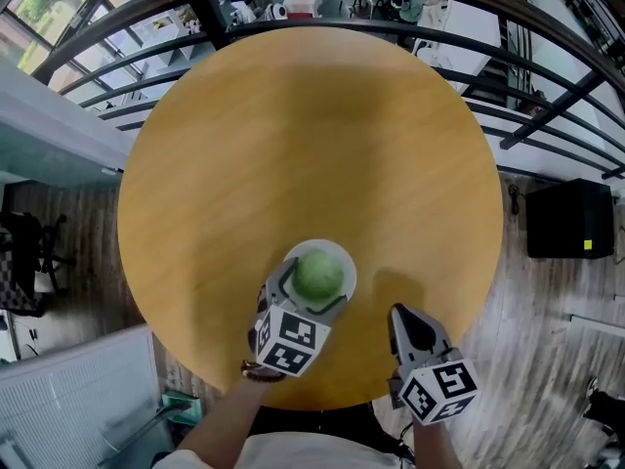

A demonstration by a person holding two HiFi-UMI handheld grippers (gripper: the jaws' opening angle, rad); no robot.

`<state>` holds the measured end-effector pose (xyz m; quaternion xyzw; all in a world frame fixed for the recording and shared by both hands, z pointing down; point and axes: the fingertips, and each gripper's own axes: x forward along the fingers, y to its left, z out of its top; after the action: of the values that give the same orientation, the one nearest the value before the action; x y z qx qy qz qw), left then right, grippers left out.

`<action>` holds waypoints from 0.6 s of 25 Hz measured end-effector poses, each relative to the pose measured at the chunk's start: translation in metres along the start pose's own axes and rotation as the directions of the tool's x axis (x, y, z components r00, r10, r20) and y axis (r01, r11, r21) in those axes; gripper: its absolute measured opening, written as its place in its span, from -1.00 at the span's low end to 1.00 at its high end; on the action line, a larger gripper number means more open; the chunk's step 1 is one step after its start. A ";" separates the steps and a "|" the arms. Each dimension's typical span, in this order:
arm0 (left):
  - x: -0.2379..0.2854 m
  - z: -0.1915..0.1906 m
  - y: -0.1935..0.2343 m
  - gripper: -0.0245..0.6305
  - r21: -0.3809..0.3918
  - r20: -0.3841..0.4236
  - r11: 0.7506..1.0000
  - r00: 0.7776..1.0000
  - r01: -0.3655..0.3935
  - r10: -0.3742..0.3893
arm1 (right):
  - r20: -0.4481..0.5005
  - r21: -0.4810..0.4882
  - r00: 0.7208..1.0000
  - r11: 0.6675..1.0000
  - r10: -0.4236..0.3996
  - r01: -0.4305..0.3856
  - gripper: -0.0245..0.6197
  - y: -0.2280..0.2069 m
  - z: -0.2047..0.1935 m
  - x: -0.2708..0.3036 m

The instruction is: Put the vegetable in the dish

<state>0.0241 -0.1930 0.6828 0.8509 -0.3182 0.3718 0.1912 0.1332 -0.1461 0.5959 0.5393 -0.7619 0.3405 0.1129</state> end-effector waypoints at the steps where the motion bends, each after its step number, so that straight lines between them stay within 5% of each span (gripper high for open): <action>1: -0.006 0.001 0.000 0.51 -0.005 0.000 1.000 1.000 0.001 -0.001 | 0.001 -0.004 1.000 1.000 0.002 -0.002 -0.85 0.003 0.002 -0.001; 15: -0.095 0.015 -0.026 0.50 -0.011 0.047 1.000 0.999 0.019 -0.019 | 0.009 -0.130 0.998 0.990 0.061 -0.059 -0.85 0.051 0.022 -0.039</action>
<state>0.0003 -0.1444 0.5988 0.8612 -0.3165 0.3481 0.1922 0.1074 -0.1212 0.5386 0.5099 -0.7989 0.2901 0.1327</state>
